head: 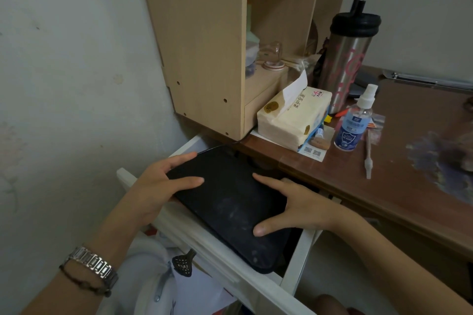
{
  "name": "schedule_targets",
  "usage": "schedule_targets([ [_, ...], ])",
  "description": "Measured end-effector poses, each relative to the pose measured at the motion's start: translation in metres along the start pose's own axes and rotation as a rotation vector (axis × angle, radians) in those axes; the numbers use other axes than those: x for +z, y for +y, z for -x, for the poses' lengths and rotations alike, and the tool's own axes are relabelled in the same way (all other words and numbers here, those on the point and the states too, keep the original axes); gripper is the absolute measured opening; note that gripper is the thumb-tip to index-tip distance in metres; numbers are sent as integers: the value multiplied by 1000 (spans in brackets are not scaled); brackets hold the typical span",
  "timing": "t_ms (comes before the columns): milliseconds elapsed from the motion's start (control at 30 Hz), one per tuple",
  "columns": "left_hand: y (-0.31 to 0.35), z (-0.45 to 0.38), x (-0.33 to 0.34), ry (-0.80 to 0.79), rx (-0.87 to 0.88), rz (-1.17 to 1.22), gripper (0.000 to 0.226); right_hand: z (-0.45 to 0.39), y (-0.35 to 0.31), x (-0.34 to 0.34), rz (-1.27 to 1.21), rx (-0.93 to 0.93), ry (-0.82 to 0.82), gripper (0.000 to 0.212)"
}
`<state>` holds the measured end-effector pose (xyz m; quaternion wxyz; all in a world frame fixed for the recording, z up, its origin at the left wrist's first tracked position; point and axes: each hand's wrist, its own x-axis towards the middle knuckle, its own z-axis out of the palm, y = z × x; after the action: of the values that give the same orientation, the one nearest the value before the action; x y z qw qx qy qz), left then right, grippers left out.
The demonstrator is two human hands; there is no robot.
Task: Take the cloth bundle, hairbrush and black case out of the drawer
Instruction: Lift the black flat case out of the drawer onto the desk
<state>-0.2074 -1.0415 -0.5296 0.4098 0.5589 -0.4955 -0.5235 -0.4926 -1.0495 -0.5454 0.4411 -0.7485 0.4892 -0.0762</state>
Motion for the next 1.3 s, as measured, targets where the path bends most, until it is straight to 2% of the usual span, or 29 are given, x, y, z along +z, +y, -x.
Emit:
schedule_targets([
  [133, 2, 7, -2, 13, -1, -10, 53, 5, -9, 0, -30, 10, -25, 109],
  [467, 10, 35, 11, -13, 22, -72, 72, 44, -14, 0, 35, 5, 22, 109],
  [733, 21, 54, 46, -42, 110, -215, 64, 93, -9, -9, 99, 62, 82, 107],
  [933, 34, 65, 90, -151, 120, -238, 71, 145, 6, -25, 130, 103, 172, 104],
  [1067, 44, 68, 126, -207, 102, -240, 81, 181, 22, -42, 43, 163, 308, 89],
  [1133, 48, 67, 145, -247, 77, -164, 86, 200, 32, -50, -17, 174, 387, 82],
  [1300, 51, 60, 194, -284, 89, -36, 76, 245, 60, -61, -135, 243, 543, 81],
])
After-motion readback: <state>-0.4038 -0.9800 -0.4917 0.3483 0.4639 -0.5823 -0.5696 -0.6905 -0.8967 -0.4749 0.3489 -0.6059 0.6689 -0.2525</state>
